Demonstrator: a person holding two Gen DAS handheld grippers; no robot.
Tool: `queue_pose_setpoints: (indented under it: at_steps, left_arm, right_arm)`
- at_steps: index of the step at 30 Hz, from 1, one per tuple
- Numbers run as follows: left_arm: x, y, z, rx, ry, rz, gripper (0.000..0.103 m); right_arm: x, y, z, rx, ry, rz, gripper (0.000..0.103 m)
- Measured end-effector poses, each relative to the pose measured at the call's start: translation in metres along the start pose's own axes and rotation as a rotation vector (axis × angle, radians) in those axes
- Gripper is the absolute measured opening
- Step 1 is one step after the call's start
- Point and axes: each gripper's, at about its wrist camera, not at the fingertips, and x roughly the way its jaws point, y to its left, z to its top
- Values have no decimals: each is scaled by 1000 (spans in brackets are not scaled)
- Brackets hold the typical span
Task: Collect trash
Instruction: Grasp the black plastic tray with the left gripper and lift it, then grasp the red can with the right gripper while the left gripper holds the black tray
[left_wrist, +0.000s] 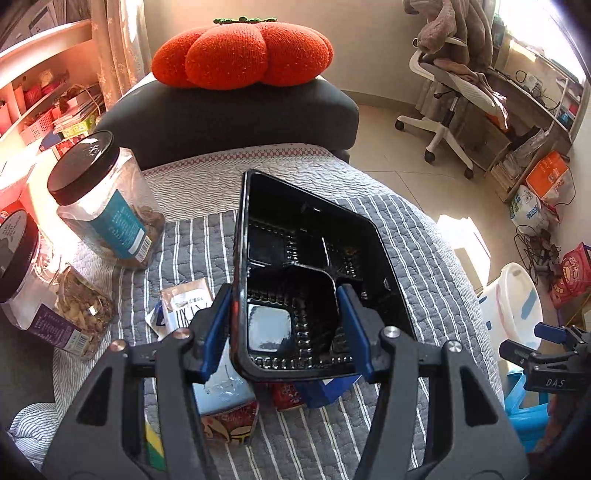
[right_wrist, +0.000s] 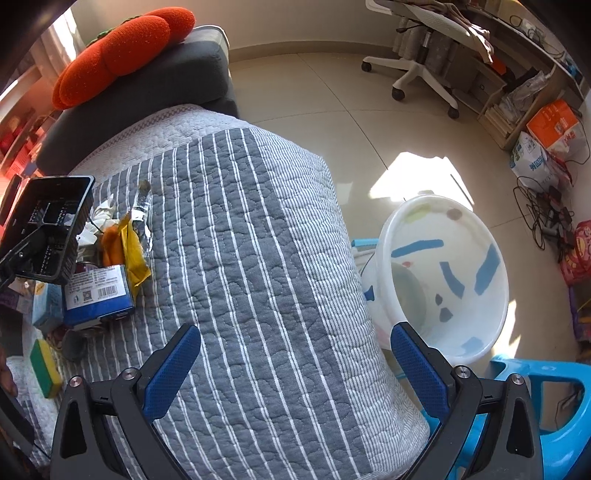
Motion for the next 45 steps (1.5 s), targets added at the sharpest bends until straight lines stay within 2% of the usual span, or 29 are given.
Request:
queue_pose_setpoints:
  at_steps: [6, 13, 19, 22, 25, 29, 37, 42, 45]
  left_arm:
    - [-25, 42, -17, -56, -4, -7, 58]
    - [-50, 78, -38, -104, 1, -1, 58]
    - [-59, 98, -46, -136, 3, -3, 58]
    - [-59, 103, -48, -139, 8, -1, 58]
    - [-57, 106, -50, -135, 15, 2, 58]
    - [-54, 108, -50, -133, 23, 1, 58]
    - [-58, 107, -52, -134, 16, -8, 58]
    - [-62, 111, -52, -145, 5, -12, 58]
    - [-63, 112, -53, -144, 7, -8, 58]
  right_arm:
    - [11, 48, 4, -30, 4, 117, 103]
    - [34, 118, 9, -109, 55, 365, 103]
    - [69, 142, 17, -40, 101, 517, 103]
    - [86, 145, 20, 8, 136, 566, 103]
    - [104, 149, 20, 35, 167, 568, 103]
    - [112, 153, 20, 65, 197, 626, 103]
    - [94, 166, 21, -3, 178, 602, 99]
    - [80, 179, 18, -118, 116, 532, 99]
    - [84, 182, 18, -138, 109, 532, 99]
